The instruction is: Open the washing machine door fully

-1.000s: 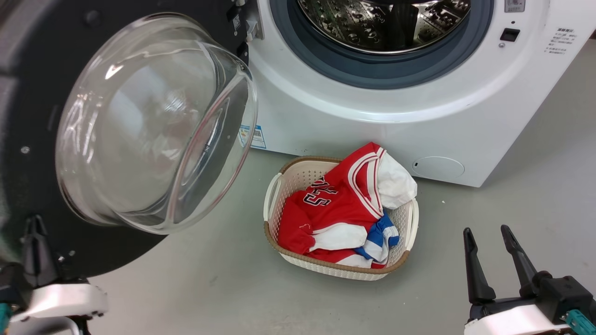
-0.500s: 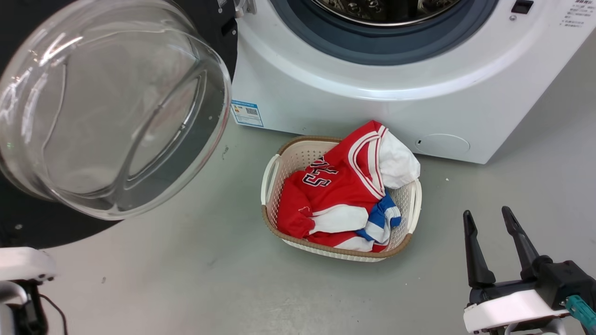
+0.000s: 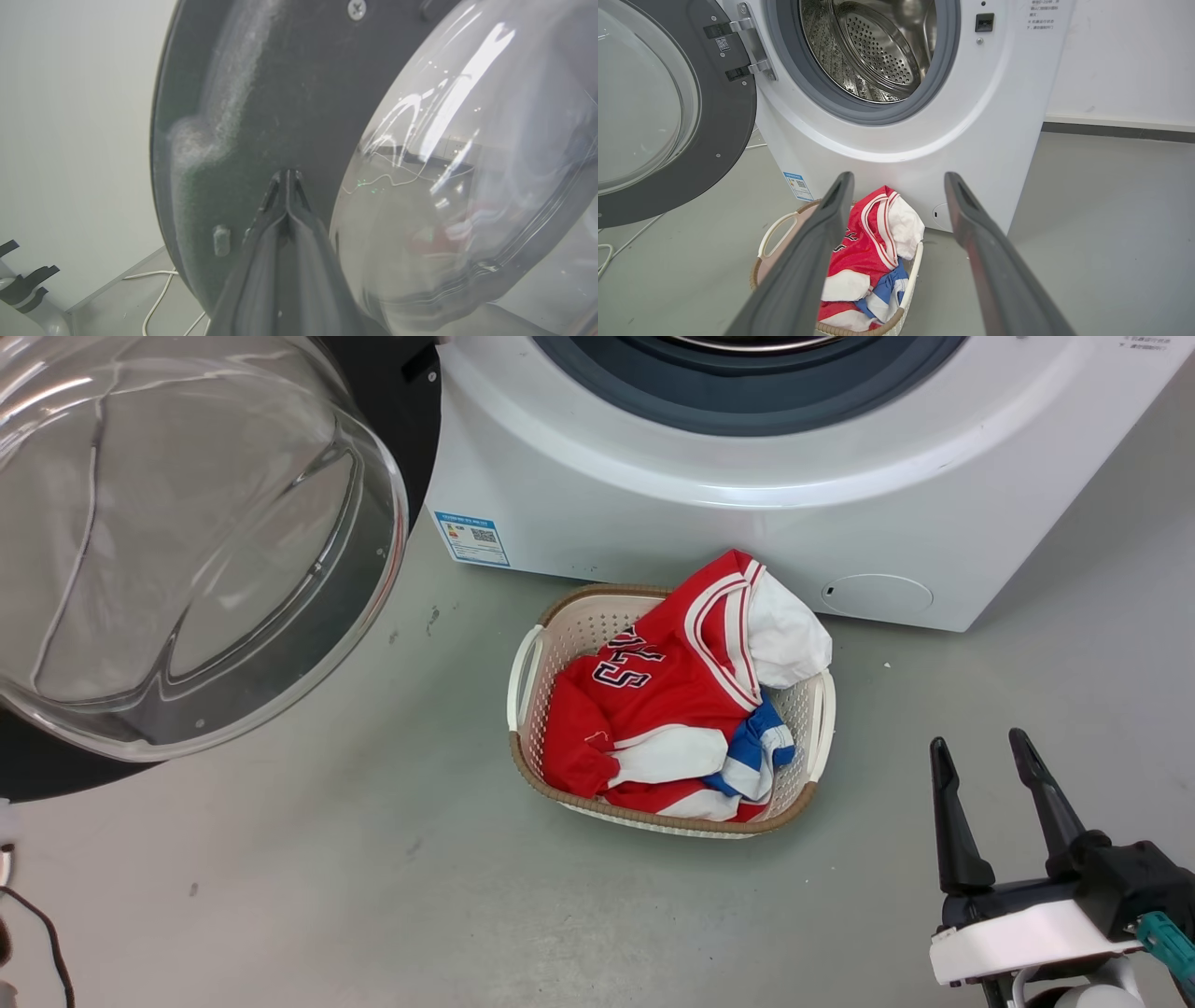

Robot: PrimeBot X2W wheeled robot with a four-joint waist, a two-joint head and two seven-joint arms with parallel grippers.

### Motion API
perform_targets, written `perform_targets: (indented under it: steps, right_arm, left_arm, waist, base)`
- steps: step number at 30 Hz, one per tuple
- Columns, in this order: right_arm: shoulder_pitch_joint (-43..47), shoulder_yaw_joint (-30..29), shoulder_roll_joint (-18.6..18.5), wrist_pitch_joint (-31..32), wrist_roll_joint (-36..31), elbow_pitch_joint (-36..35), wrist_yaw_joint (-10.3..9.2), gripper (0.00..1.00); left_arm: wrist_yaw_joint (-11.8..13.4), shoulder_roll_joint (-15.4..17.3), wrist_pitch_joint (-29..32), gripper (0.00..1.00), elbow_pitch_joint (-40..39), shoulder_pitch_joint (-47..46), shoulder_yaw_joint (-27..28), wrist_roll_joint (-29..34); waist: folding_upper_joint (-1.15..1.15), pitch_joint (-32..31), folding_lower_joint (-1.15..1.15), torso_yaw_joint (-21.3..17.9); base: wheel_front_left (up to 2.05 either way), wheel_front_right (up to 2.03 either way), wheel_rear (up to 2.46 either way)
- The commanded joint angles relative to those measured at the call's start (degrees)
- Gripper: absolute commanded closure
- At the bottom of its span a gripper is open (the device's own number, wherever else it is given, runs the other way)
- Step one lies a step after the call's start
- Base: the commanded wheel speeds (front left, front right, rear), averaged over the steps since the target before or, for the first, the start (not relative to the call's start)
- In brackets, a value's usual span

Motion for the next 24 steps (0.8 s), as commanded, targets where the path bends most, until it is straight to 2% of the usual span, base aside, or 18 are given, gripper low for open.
perform_targets:
  steps: [1,6,15,16,24]
  right_arm:
    - [-0.6,0.0,0.2,-0.1,-0.3,-0.1,-0.01,0.0]
    - [-0.9,0.1,0.2,-0.1,-0.2,0.1,-0.01,0.0]
    - [-0.1,0.3,0.2,-0.1,0.7,0.4,-0.01,0.0]
    - [0.4,0.1,0.2,-0.1,1.2,0.3,-0.01,0.0]
    - [2.4,-0.2,0.2,-0.1,2.4,0.0,-0.01,0.0]
  left_arm:
    - [-0.3,0.5,-0.1,1.0,0.8,-1.6,0.5,0.6]
    - [-1.3,0.8,-0.1,1.0,2.6,-2.7,1.6,1.4]
    - [-4.4,1.5,-0.1,1.0,6.0,-3.1,4.5,3.3]
    - [-5.4,1.1,-0.1,1.0,5.8,-2.1,5.7,3.5]
    - [-7.4,-1.7,-0.1,1.0,1.4,3.1,5.8,6.9]
  waist:
    - [0.0,0.1,-0.01,-0.1]
    - [0.0,0.1,-0.01,-0.4]
    - [0.0,-2.0,-0.01,-1.0]
    - [0.0,-3.1,-0.01,-1.3]
    - [0.0,-7.5,-0.01,-1.7]
  base:
    - [0.0,0.0,0.0]
    - [0.0,0.0,0.0]
    - [0.0,0.0,0.0]
    - [0.0,0.0,0.0]
    - [0.0,0.0,0.0]
